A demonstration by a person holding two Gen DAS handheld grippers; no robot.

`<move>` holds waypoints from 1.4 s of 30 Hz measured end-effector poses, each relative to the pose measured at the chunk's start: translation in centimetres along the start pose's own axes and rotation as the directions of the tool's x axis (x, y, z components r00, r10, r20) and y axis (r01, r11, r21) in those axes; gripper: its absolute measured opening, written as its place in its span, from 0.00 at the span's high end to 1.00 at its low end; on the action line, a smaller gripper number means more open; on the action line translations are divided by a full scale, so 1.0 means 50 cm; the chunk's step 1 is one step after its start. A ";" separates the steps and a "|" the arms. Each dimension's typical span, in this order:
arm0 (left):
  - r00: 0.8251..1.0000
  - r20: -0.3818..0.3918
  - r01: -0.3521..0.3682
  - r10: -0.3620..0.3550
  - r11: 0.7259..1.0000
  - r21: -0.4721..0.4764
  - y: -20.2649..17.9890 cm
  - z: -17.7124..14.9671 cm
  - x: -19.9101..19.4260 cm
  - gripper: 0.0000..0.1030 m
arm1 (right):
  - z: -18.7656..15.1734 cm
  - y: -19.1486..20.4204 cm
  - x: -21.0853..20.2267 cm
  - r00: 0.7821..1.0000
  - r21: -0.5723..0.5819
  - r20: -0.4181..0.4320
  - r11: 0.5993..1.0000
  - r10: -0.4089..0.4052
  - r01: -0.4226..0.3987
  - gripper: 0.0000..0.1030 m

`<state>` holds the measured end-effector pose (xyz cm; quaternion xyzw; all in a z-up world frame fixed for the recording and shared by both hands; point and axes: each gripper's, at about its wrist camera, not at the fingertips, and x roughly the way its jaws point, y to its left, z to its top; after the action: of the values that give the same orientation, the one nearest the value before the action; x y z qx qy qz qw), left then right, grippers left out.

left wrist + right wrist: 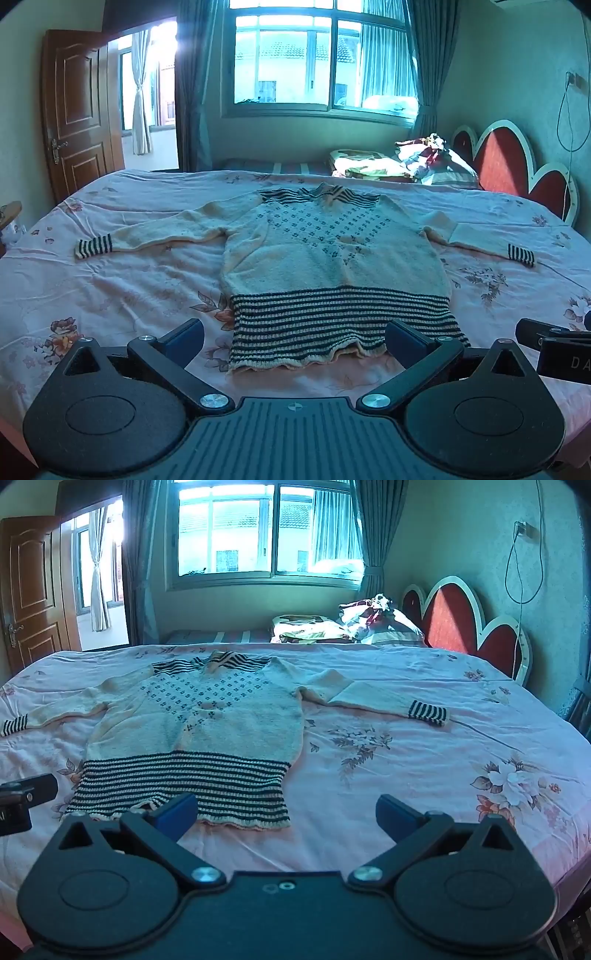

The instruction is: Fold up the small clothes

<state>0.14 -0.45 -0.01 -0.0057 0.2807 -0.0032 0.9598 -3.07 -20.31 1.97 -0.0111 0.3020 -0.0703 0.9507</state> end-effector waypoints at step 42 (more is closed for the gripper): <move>1.000 0.009 -0.018 0.018 1.000 0.009 -0.003 0.011 -0.004 0.00 | 0.005 0.001 -0.001 1.000 0.000 0.002 1.000 0.000 0.000 0.01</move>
<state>0.27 -0.61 0.56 0.0011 0.2767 0.0043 0.9610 -2.95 -20.28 2.19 -0.0112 0.3010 -0.0703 0.9510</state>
